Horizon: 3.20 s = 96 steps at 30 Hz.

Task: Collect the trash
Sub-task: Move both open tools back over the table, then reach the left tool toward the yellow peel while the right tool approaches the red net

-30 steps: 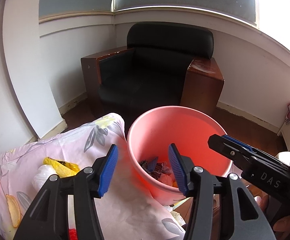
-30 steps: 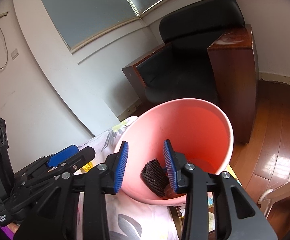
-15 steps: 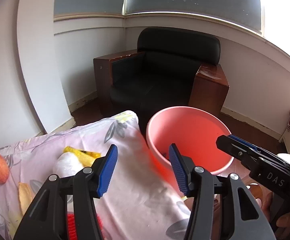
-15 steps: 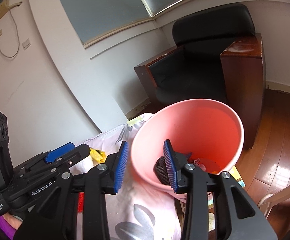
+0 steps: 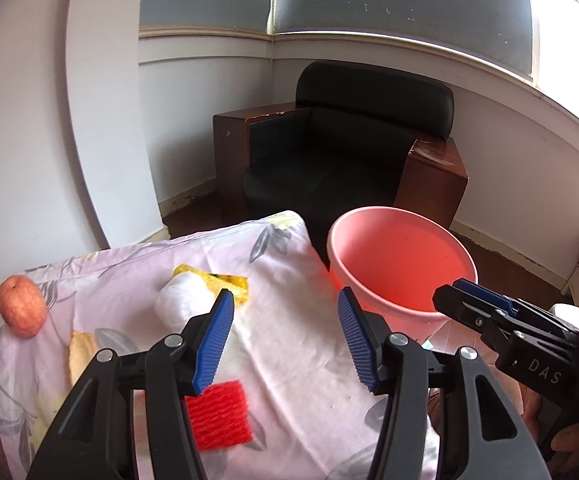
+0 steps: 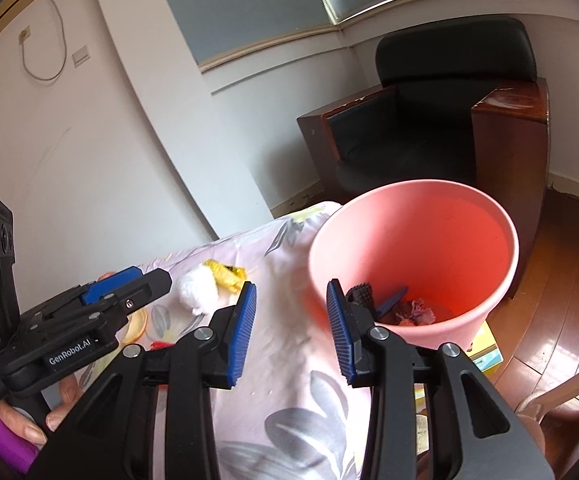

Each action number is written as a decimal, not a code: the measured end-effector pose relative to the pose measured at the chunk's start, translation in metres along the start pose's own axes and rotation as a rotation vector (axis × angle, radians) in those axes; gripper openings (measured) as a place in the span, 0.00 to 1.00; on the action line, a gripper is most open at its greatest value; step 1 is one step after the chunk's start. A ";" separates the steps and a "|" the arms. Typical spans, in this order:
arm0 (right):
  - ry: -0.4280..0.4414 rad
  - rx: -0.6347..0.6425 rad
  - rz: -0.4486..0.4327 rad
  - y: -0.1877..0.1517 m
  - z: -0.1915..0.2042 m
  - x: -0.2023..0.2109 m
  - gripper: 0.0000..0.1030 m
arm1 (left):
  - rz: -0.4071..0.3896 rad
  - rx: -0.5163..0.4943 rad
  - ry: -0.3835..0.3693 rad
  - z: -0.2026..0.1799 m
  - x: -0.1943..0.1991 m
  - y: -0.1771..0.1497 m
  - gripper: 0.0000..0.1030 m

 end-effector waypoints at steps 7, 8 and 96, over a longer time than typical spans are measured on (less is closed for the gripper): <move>0.022 0.050 0.027 -0.010 0.023 0.000 0.36 | -0.009 0.023 0.017 0.017 0.014 -0.008 0.52; 0.023 0.056 0.031 -0.011 0.026 0.000 0.36 | -0.009 0.027 0.020 0.020 0.016 -0.010 0.52; 0.133 0.242 0.288 -0.017 0.140 -0.149 0.36 | 0.103 0.319 0.117 0.224 -0.024 -0.045 0.04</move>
Point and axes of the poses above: each gripper's, at about its wrist camera, not at the fingertips, and x roughly against the way its jaws point, z to its left, y to its top, the point moved 6 cm from there along -x, roughly the way its jaws point, and after that the axes turned 6 degrees about x, right-handed, at the moved point
